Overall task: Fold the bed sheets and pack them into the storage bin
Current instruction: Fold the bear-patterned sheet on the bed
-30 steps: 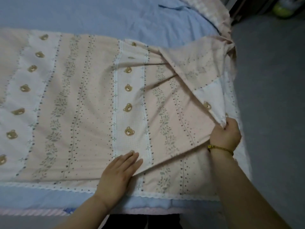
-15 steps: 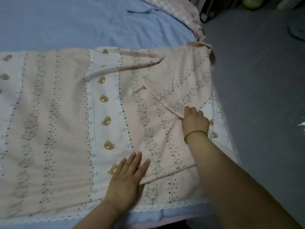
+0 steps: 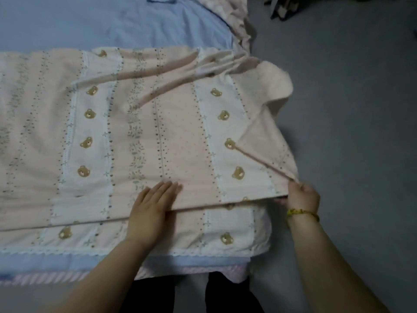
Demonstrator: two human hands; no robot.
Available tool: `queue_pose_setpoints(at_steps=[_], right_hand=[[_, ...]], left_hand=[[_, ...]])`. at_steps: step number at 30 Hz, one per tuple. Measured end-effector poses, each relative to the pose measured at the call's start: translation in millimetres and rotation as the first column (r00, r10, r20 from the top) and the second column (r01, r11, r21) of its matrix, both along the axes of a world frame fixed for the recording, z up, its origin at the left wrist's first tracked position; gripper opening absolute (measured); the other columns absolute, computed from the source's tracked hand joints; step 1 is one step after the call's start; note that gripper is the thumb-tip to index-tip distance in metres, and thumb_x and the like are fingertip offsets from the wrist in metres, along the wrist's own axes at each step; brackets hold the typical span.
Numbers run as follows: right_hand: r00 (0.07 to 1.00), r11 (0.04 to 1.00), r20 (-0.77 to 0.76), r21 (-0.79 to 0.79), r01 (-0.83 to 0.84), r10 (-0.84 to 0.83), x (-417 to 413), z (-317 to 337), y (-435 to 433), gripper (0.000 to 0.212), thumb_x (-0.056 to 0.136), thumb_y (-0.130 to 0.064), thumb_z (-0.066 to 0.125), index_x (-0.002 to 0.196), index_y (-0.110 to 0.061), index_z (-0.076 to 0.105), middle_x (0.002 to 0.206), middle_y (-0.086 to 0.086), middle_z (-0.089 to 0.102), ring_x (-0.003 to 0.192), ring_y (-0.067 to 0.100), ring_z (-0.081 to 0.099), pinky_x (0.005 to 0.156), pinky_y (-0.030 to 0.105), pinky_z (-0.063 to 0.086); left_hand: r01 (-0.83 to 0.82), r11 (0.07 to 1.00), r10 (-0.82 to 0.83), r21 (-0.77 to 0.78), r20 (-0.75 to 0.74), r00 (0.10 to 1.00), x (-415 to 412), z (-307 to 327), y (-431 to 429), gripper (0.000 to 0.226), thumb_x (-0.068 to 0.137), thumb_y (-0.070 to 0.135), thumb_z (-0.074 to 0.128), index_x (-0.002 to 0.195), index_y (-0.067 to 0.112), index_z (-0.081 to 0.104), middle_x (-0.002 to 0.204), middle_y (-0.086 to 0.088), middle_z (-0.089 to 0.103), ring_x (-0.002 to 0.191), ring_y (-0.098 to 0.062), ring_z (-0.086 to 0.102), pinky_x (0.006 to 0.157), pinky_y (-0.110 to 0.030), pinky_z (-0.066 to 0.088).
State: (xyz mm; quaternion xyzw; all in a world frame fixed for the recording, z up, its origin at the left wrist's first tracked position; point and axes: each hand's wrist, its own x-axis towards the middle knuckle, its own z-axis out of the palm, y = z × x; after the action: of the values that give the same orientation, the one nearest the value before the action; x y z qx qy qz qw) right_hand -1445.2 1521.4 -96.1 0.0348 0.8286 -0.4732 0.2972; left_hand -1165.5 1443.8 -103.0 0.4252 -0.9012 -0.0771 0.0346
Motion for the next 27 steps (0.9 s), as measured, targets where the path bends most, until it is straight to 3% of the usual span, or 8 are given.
queue_pose_setpoints(at_steps=[4, 9, 11, 14, 19, 21, 23, 27], right_hand=[[0.934, 0.993, 0.35, 0.065, -0.097, 0.068, 4.1, -28.6, 32.2, 0.023, 0.095, -0.002, 0.038, 0.115, 0.002, 0.05, 0.067, 0.012, 0.051, 0.028, 0.01, 0.05, 0.027, 0.013, 0.036], [0.896, 0.988, 0.432, 0.061, -0.139, 0.1, -7.0, -46.3, 20.5, 0.013, 0.092, -0.017, 0.052, 0.101, -0.008, 0.05, 0.072, 0.007, 0.051, 0.054, 0.021, 0.048, 0.031, 0.013, 0.036], [0.909, 0.973, 0.39, 0.109, -0.203, 0.146, -11.7, -56.1, 14.4, 0.022, 0.092, -0.021, 0.052, 0.105, -0.004, 0.055, 0.088, 0.011, 0.057, 0.067, 0.026, 0.055, 0.04, 0.018, 0.045], [0.964, 0.981, 0.252, 0.142, -0.129, 0.09, -22.4, -50.8, 6.0, 0.037, 0.094, -0.022, 0.046, 0.118, 0.005, 0.056, 0.109, 0.014, 0.059, 0.096, 0.029, 0.059, 0.076, 0.034, 0.051], [0.987, 0.993, -0.114, -0.036, 0.11, -0.114, -30.1, -12.5, 43.5, 0.036, 0.097, -0.014, 0.041, 0.109, 0.015, 0.058, 0.106, 0.026, 0.061, 0.087, 0.023, 0.051, 0.067, 0.029, 0.036], [0.981, 0.981, 0.01, 0.002, 0.192, -0.192, -17.0, -30.2, 76.2, 0.037, 0.098, -0.018, 0.038, 0.115, 0.011, 0.056, 0.106, 0.022, 0.061, 0.076, 0.029, 0.055, 0.054, 0.024, 0.046], [0.943, 0.973, 0.24, 0.068, 0.222, -0.232, 0.2, -55.5, 98.7, 0.038, 0.099, -0.02, 0.035, 0.123, 0.005, 0.051, 0.098, 0.014, 0.055, 0.053, 0.021, 0.05, 0.03, 0.013, 0.039], [0.827, 0.962, 0.492, 0.12, 0.245, -0.272, 12.9, -89.5, 111.4, 0.034, 0.1, -0.026, 0.03, 0.104, -0.002, 0.053, 0.053, 0.012, 0.056, 0.02, 0.006, 0.041, 0.025, 0.008, 0.029]], left_hand=[[0.058, 0.998, -0.056, -0.016, 0.087, 0.995, -26.0, -6.1, 14.7, 0.039, 0.083, 0.027, 0.039, 0.109, 0.015, 0.064, 0.108, -0.016, 0.068, 0.092, -0.034, 0.068, 0.086, -0.031, 0.031], [0.059, 0.998, -0.06, 0.018, 0.099, 0.993, -41.2, -4.9, 26.3, 0.07, 0.1, 0.042, 0.009, 0.104, 0.01, 0.071, 0.11, -0.017, 0.067, 0.096, -0.036, 0.066, 0.088, -0.032, 0.031], [0.056, 0.998, -0.056, 0.025, 0.028, 0.998, -39.4, -2.4, 27.0, 0.068, 0.1, 0.043, 0.011, 0.104, 0.009, 0.07, 0.11, -0.016, 0.067, 0.105, -0.029, 0.062, 0.089, -0.031, 0.031], [0.107, 0.994, -0.103, 0.034, -0.093, 0.99, -33.9, 8.7, 27.2, 0.05, 0.1, 0.034, 0.023, 0.11, 0.01, 0.065, 0.117, -0.012, 0.064, 0.114, -0.019, 0.045, 0.103, -0.019, 0.024], [0.186, 0.981, -0.169, 0.057, -0.223, 0.96, -18.1, 22.6, 55.7, 0.036, 0.101, 0.032, 0.023, 0.12, 0.017, 0.049, 0.123, 0.001, 0.053, 0.136, 0.008, 0.022, 0.11, -0.014, 0.017], [0.205, 0.973, -0.186, 0.103, -0.167, 0.968, -11.4, 14.5, 69.1, 0.04, 0.101, 0.035, 0.019, 0.12, 0.018, 0.049, 0.122, -0.001, 0.056, 0.137, 0.009, 0.018, 0.11, -0.013, 0.015], [0.226, 0.964, -0.218, 0.14, -0.071, 0.973, -8.0, 2.5, 73.6, 0.041, 0.101, 0.037, 0.015, 0.12, 0.02, 0.047, 0.12, -0.006, 0.06, 0.137, 0.003, 0.021, 0.11, -0.012, 0.011], [0.245, 0.958, -0.246, 0.153, -0.009, 0.969, -6.4, -9.6, 68.9, 0.048, 0.101, 0.037, 0.013, 0.116, 0.018, 0.053, 0.119, -0.011, 0.063, 0.129, -0.011, 0.035, 0.11, -0.013, 0.009]])
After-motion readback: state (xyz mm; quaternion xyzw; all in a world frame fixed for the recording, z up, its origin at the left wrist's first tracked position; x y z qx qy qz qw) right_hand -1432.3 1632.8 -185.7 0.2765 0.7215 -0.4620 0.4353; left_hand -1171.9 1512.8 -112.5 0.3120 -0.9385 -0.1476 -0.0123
